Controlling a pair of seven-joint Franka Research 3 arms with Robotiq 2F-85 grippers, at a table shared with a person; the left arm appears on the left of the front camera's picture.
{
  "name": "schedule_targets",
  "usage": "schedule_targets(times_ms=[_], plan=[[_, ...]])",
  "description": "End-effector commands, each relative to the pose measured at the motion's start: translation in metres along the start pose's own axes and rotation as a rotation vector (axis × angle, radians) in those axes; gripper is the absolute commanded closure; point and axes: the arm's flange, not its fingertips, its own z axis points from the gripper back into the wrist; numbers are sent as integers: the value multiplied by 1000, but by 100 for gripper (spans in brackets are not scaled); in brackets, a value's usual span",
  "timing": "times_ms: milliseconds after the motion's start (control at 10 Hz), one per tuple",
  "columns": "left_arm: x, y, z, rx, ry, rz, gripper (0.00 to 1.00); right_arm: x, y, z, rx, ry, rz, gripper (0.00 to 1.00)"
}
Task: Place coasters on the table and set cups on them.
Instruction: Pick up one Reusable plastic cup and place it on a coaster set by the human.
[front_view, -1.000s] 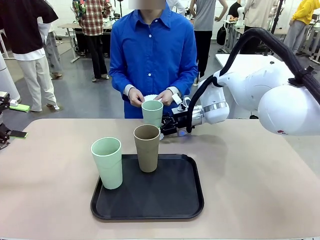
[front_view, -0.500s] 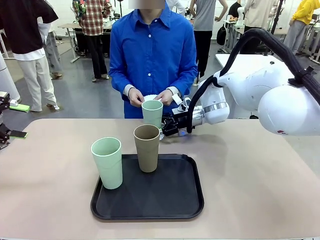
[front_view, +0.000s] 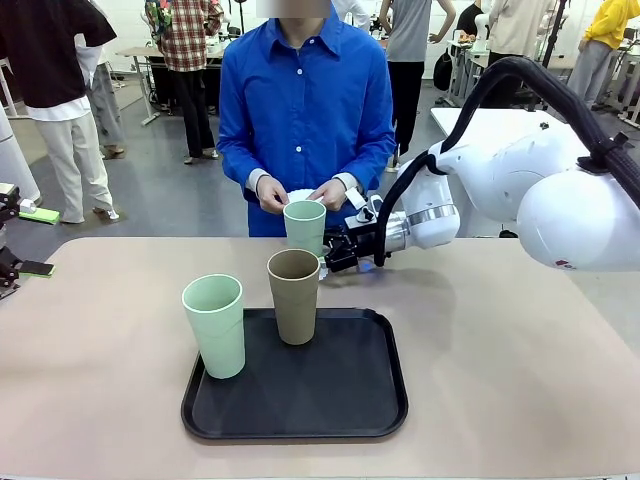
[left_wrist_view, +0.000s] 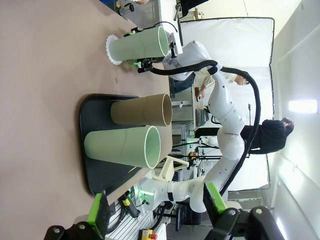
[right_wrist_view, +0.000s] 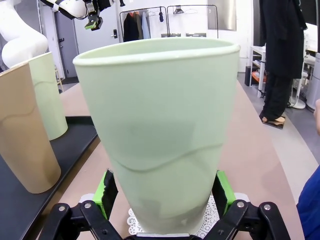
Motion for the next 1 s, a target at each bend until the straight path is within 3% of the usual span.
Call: schedule_targets(times_ms=[0, 900], plan=[[0, 0, 1, -14, -5, -8, 0, 1, -9, 3, 36, -4, -22, 0], [0, 0, 1, -14, -5, -8, 0, 4, -11, 19, 52, -20, -44, 0]])
